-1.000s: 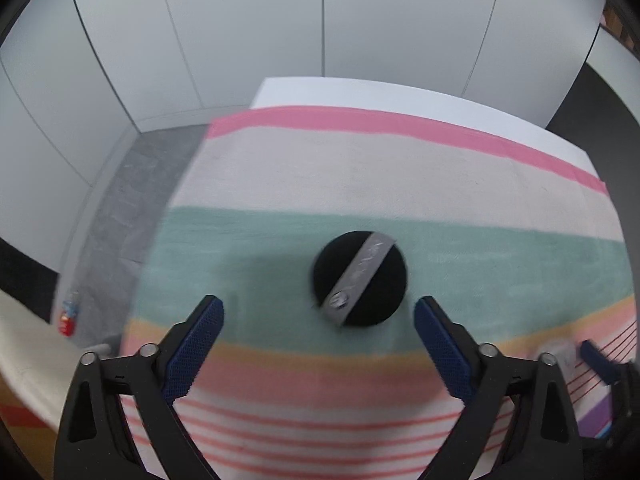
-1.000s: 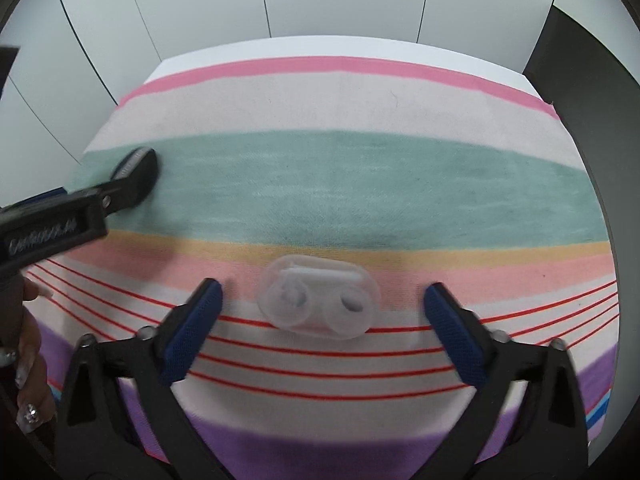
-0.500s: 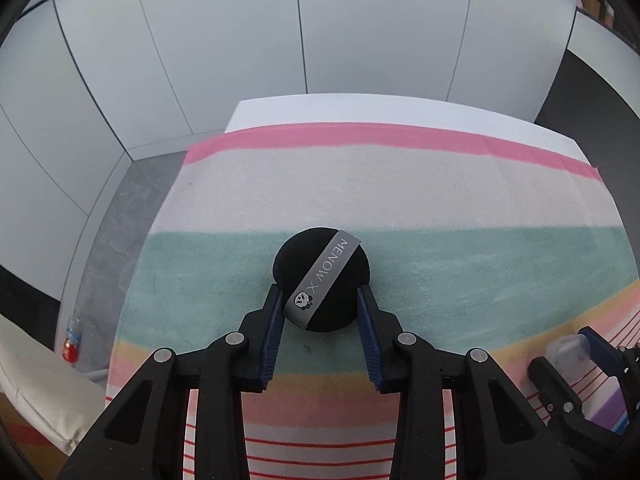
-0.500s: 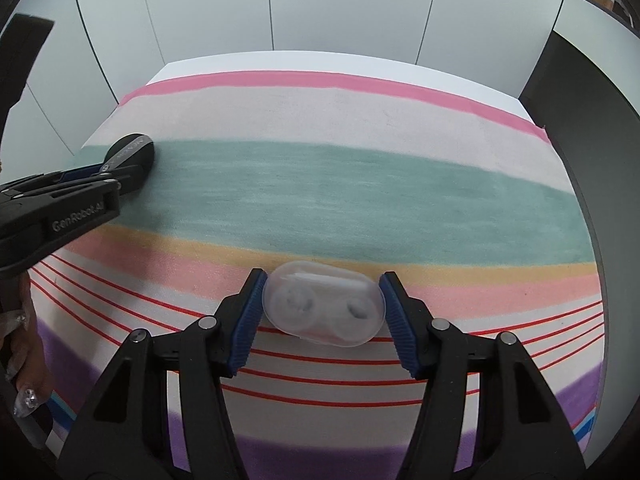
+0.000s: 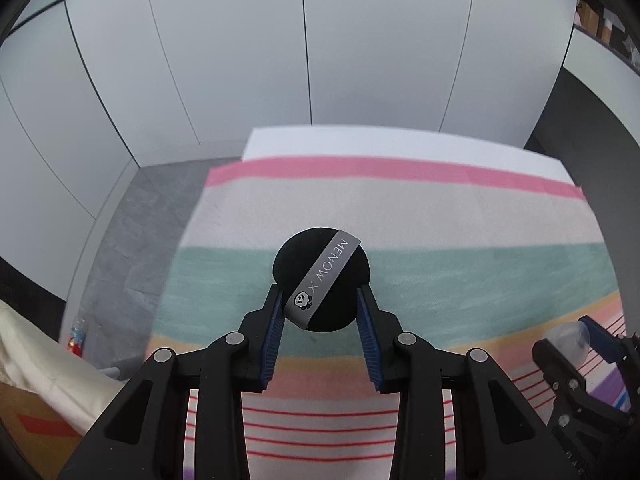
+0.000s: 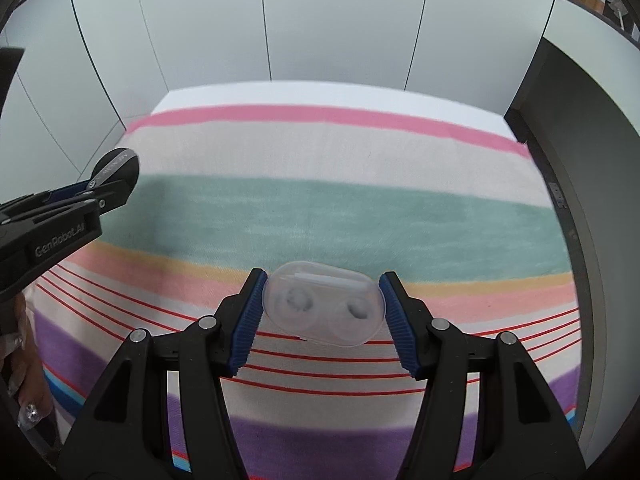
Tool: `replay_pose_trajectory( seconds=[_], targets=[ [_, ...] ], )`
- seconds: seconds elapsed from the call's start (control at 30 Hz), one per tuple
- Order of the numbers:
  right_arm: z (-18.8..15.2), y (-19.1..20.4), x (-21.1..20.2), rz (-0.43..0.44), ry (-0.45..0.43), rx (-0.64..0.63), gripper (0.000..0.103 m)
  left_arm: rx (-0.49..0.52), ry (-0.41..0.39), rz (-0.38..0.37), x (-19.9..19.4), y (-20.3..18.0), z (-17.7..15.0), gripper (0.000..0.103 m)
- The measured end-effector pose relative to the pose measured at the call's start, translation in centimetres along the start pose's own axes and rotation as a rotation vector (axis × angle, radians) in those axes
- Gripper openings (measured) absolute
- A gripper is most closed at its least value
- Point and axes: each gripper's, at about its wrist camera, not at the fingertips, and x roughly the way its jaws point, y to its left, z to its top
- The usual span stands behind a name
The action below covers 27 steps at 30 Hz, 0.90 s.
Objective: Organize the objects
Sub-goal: 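Lift and carry the black puff case and clear oval case with both tools over the cardboard box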
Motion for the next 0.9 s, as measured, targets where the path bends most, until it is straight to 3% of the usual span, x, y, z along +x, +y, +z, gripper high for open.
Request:
replay_pose_trajectory(
  seconds=[0.37, 0.53, 0.63, 0.9],
  targets=[
    [4.5, -0.7, -9.7, 0.002, -0.082, 0.003, 0.06, -0.081, -0.061, 0.007, -11.0, 1.9, 3.4, 0.036],
    [6.4, -0.6, -14.8, 0.004, -0.124, -0.005, 0.06, -0.055, -0.124, 0.024, -17.6, 1.9, 4.4, 0.036],
    [7.4, -0.6, -18.1, 0.017, -0.152, -0.007, 0.06, -0.063, -0.142, -0.006, -21.1, 1.8, 4.7, 0.036],
    [7.2, -0.4, -23.9, 0.02, -0.19, -0.042, 0.06, -0.08, -0.162, 0.005, -27.2, 1.0, 4.0, 0.036]
  ],
)
